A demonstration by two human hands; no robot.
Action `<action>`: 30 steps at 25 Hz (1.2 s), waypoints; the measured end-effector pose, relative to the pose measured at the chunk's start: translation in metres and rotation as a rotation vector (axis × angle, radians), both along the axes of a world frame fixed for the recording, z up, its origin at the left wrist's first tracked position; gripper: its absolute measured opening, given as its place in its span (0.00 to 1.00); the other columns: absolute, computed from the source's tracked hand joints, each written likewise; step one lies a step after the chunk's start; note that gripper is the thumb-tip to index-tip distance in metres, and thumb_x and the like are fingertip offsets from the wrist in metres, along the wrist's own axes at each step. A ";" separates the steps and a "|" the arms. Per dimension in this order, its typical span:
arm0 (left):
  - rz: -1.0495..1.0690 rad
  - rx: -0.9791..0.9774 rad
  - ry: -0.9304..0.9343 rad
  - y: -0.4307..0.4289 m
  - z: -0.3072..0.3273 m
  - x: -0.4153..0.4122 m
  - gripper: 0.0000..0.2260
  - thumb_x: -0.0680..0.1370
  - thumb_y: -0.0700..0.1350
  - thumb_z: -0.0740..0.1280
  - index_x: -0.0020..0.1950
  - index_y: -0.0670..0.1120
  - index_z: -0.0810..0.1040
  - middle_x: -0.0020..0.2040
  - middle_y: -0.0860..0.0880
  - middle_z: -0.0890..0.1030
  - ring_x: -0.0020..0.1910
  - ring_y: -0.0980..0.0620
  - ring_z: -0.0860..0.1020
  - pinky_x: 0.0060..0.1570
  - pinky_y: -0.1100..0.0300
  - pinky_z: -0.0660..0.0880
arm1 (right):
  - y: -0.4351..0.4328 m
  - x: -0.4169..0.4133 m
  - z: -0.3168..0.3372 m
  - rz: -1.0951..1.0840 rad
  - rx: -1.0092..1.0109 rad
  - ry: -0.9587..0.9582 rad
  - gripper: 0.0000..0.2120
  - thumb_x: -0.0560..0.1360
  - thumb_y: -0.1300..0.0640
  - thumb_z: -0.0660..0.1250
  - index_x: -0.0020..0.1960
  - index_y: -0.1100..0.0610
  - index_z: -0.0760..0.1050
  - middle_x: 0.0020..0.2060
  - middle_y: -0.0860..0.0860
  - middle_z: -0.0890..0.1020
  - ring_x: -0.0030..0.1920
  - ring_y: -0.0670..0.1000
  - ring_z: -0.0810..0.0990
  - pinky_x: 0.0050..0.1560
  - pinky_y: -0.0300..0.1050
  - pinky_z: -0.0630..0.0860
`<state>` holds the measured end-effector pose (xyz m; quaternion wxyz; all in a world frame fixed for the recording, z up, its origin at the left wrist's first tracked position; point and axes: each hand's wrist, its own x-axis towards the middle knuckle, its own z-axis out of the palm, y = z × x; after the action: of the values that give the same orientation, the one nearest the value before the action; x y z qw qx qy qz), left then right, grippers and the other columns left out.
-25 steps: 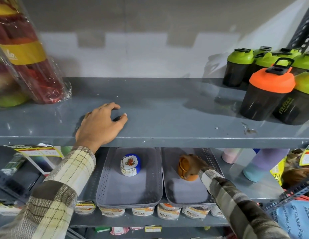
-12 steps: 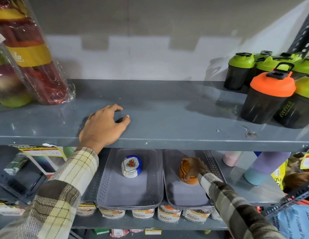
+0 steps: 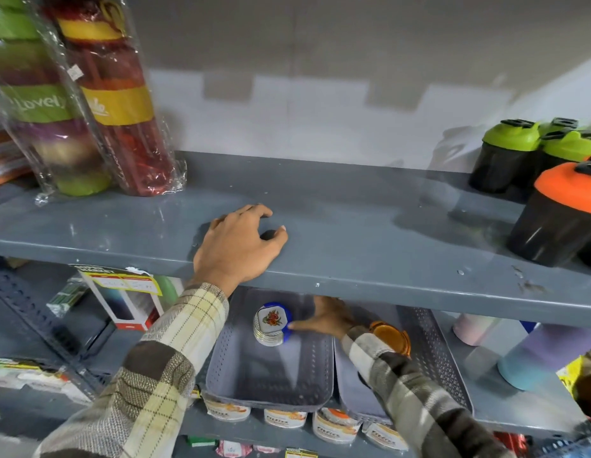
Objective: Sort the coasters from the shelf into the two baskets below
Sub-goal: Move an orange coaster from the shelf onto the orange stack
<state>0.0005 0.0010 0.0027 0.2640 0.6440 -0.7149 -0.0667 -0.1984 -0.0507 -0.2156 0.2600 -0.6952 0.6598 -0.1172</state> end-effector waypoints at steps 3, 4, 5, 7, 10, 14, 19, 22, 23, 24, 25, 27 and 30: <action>-0.023 -0.015 -0.007 0.000 0.002 0.000 0.22 0.77 0.61 0.61 0.68 0.55 0.73 0.70 0.56 0.74 0.67 0.48 0.72 0.66 0.52 0.64 | -0.010 0.053 -0.022 -0.009 0.066 -0.033 0.52 0.60 0.32 0.78 0.74 0.52 0.61 0.72 0.54 0.71 0.73 0.60 0.69 0.69 0.52 0.69; -0.035 -0.026 -0.016 0.000 0.002 0.000 0.22 0.77 0.60 0.61 0.68 0.55 0.73 0.70 0.56 0.74 0.66 0.48 0.72 0.66 0.53 0.63 | -0.015 0.066 -0.031 -0.024 0.100 -0.019 0.57 0.59 0.31 0.77 0.77 0.52 0.55 0.76 0.54 0.66 0.75 0.62 0.65 0.71 0.57 0.68; -0.044 -0.035 -0.021 0.000 0.002 0.000 0.22 0.77 0.60 0.61 0.68 0.54 0.73 0.70 0.56 0.74 0.66 0.49 0.72 0.67 0.53 0.63 | -0.020 0.077 -0.040 -0.035 0.129 0.011 0.62 0.59 0.30 0.76 0.80 0.53 0.48 0.79 0.54 0.60 0.77 0.64 0.60 0.73 0.61 0.65; -0.048 -0.045 -0.025 -0.003 0.000 0.003 0.22 0.77 0.60 0.60 0.68 0.54 0.73 0.69 0.55 0.74 0.66 0.50 0.72 0.68 0.53 0.61 | -0.026 0.094 -0.052 -0.031 0.192 0.070 0.66 0.61 0.30 0.76 0.81 0.53 0.38 0.82 0.53 0.49 0.80 0.64 0.53 0.75 0.64 0.61; -0.062 -0.062 -0.029 -0.006 -0.002 0.002 0.22 0.77 0.60 0.60 0.68 0.53 0.74 0.69 0.55 0.75 0.66 0.51 0.72 0.68 0.54 0.60 | -0.029 0.103 -0.059 -0.010 0.206 0.141 0.63 0.65 0.34 0.77 0.81 0.53 0.37 0.82 0.54 0.48 0.80 0.63 0.52 0.73 0.64 0.64; -0.062 -0.090 -0.034 -0.008 -0.004 0.003 0.21 0.77 0.60 0.60 0.67 0.52 0.75 0.68 0.55 0.75 0.66 0.52 0.72 0.68 0.54 0.59 | -0.032 0.101 -0.064 0.030 0.188 0.203 0.61 0.66 0.40 0.79 0.82 0.53 0.40 0.81 0.55 0.51 0.79 0.65 0.55 0.70 0.63 0.66; -0.062 -0.098 -0.039 -0.006 -0.004 0.003 0.21 0.78 0.60 0.60 0.66 0.52 0.75 0.69 0.54 0.75 0.66 0.52 0.72 0.69 0.54 0.59 | -0.033 0.096 -0.064 0.085 0.152 0.249 0.57 0.68 0.44 0.78 0.82 0.54 0.44 0.79 0.56 0.56 0.77 0.66 0.59 0.68 0.62 0.70; -0.062 -0.101 -0.039 -0.006 -0.004 0.003 0.21 0.78 0.60 0.60 0.67 0.52 0.75 0.69 0.54 0.74 0.67 0.53 0.71 0.69 0.54 0.59 | -0.036 0.092 -0.065 0.101 0.136 0.255 0.55 0.68 0.44 0.79 0.81 0.54 0.46 0.78 0.56 0.58 0.76 0.65 0.60 0.67 0.62 0.71; -0.062 -0.102 -0.038 -0.006 -0.004 0.003 0.21 0.78 0.60 0.60 0.67 0.52 0.75 0.69 0.54 0.74 0.67 0.53 0.71 0.69 0.54 0.59 | -0.036 0.091 -0.065 0.103 0.132 0.258 0.54 0.67 0.45 0.79 0.81 0.54 0.48 0.78 0.56 0.59 0.76 0.65 0.61 0.67 0.62 0.71; -0.065 -0.104 -0.038 -0.007 -0.004 0.003 0.21 0.78 0.60 0.60 0.67 0.52 0.75 0.69 0.54 0.74 0.67 0.53 0.71 0.69 0.54 0.59 | -0.036 0.090 -0.067 0.108 0.123 0.258 0.54 0.67 0.45 0.79 0.81 0.53 0.49 0.78 0.56 0.60 0.75 0.64 0.61 0.66 0.62 0.71; -0.066 -0.103 -0.035 -0.006 -0.004 0.003 0.21 0.78 0.60 0.60 0.67 0.52 0.75 0.69 0.54 0.74 0.67 0.53 0.71 0.69 0.54 0.59 | -0.035 0.090 -0.066 0.107 0.122 0.258 0.53 0.67 0.44 0.79 0.80 0.53 0.49 0.78 0.55 0.60 0.75 0.64 0.62 0.66 0.61 0.72; -0.063 -0.106 -0.030 -0.006 -0.004 0.003 0.21 0.78 0.60 0.60 0.67 0.52 0.75 0.69 0.54 0.74 0.67 0.53 0.71 0.69 0.55 0.58 | -0.034 0.089 -0.066 0.105 0.122 0.256 0.54 0.67 0.43 0.79 0.80 0.52 0.49 0.78 0.54 0.59 0.76 0.63 0.61 0.66 0.62 0.71; -0.061 -0.109 -0.022 -0.006 -0.003 0.003 0.21 0.78 0.60 0.60 0.67 0.52 0.75 0.69 0.55 0.74 0.67 0.53 0.71 0.69 0.55 0.58 | -0.034 0.089 -0.067 0.117 0.119 0.262 0.56 0.66 0.41 0.79 0.81 0.52 0.47 0.80 0.56 0.55 0.77 0.64 0.57 0.70 0.66 0.65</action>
<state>0.0035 -0.0054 -0.0007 0.2888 0.6074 -0.7395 -0.0288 -0.1094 -0.0847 -0.2821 0.2188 -0.7251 0.6523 0.0294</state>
